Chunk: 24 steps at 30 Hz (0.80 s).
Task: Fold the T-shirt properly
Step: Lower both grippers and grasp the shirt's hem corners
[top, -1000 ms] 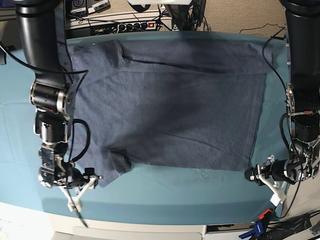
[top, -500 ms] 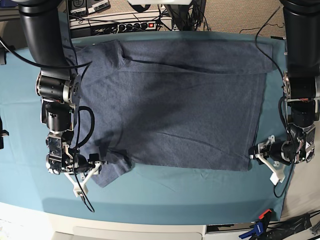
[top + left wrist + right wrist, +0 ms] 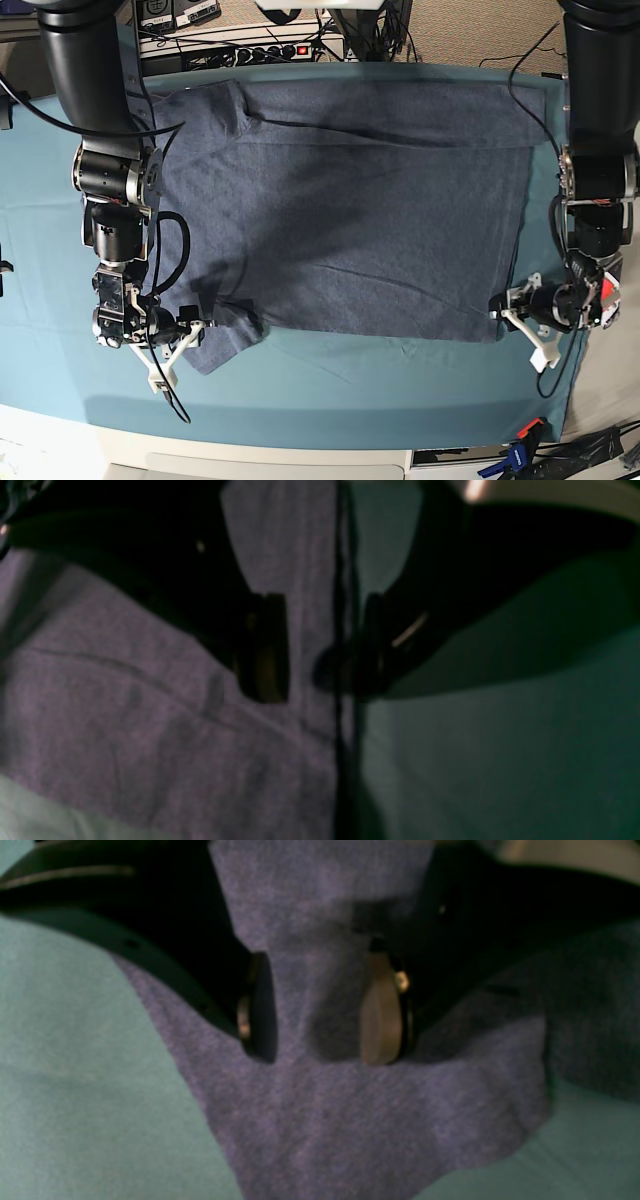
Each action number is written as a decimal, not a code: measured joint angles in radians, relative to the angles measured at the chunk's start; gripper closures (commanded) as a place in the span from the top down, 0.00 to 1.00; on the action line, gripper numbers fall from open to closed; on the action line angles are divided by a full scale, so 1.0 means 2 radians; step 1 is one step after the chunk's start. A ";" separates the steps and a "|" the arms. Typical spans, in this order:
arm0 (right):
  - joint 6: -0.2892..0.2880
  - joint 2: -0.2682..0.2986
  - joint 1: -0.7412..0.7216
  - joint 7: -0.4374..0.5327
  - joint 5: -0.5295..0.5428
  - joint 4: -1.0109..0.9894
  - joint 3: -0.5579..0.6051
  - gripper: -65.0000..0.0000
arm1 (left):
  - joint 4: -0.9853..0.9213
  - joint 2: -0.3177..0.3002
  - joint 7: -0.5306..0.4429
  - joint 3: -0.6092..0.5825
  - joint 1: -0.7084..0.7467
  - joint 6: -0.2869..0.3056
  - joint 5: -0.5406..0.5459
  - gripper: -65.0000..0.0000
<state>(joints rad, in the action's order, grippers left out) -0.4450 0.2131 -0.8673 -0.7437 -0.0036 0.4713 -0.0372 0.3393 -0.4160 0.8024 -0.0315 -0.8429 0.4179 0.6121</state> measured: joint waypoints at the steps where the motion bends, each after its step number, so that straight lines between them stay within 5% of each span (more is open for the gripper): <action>1: 0.000 0.000 0.000 0.000 0.000 0.000 0.000 0.42 | 0.000 0.002 -0.004 0.000 0.000 -0.004 -0.004 0.35; 24: 0.000 0.000 0.000 0.000 0.000 0.000 0.000 0.42 | 0.000 0.011 0.010 0.000 0.000 0.014 0.020 0.35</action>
<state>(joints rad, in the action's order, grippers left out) -0.4450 0.2131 -0.8673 -0.7433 -0.0036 0.4713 -0.0372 0.3401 -0.3931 0.8227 -0.0315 -0.8429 0.4458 0.6525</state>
